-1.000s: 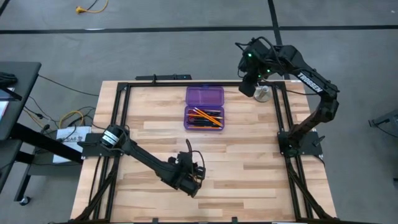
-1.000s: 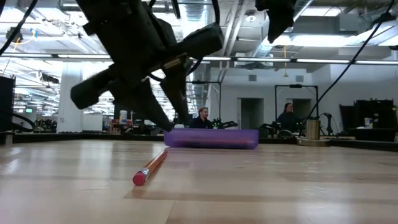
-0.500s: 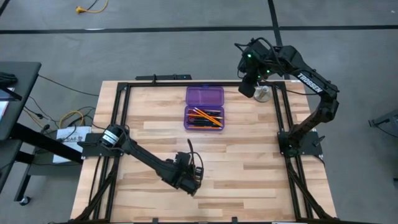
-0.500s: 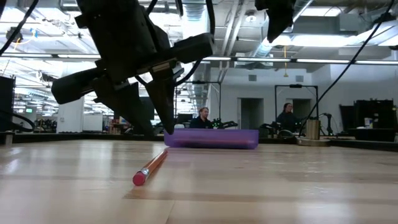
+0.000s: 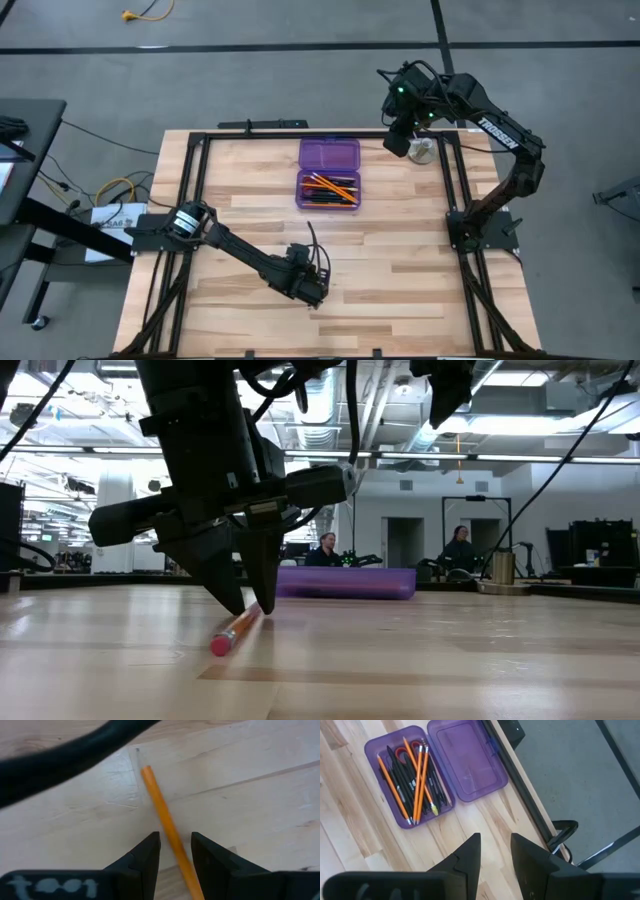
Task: Pick & place school supplies into a supply box
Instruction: Put the orange pencil into the violet supply box
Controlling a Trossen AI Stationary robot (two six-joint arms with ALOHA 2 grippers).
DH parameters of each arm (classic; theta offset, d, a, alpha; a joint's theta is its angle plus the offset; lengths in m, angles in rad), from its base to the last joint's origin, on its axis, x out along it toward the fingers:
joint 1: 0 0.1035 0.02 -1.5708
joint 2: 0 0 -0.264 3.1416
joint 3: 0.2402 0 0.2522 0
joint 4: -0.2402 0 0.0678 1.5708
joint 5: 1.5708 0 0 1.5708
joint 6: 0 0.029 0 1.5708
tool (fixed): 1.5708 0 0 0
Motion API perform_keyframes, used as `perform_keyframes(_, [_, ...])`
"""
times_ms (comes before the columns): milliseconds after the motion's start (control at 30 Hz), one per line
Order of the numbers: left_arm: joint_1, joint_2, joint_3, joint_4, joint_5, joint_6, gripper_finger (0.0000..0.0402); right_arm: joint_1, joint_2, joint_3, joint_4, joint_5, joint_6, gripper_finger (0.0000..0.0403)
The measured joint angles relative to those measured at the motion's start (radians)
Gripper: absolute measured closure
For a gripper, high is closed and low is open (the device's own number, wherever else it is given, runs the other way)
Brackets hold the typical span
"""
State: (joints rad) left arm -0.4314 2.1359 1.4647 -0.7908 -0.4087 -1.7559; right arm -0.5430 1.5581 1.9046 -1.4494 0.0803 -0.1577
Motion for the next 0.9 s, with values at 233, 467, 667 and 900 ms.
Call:
perform_keyframes(233, [0.006,0.005,-0.001,-0.022,0.009,0.005,0.0292,0.0,0.0,0.0,0.0,0.002,0.0,0.0301])
perform_keyframes(467, [0.011,0.006,-0.001,-0.095,0.066,-0.038,0.0292,0.0,0.0,0.0,0.0,0.003,-0.007,0.0301])
perform_keyframes(667, [0.022,0.007,-0.002,-0.144,0.087,-0.043,0.0304,0.0,0.0,0.0,0.0,0.003,-0.007,0.0301])
perform_keyframes(900, [0.042,0.006,-0.003,-0.155,0.095,0.006,0.0378,0.0,0.0,0.0,0.0,0.003,-0.007,0.0301])
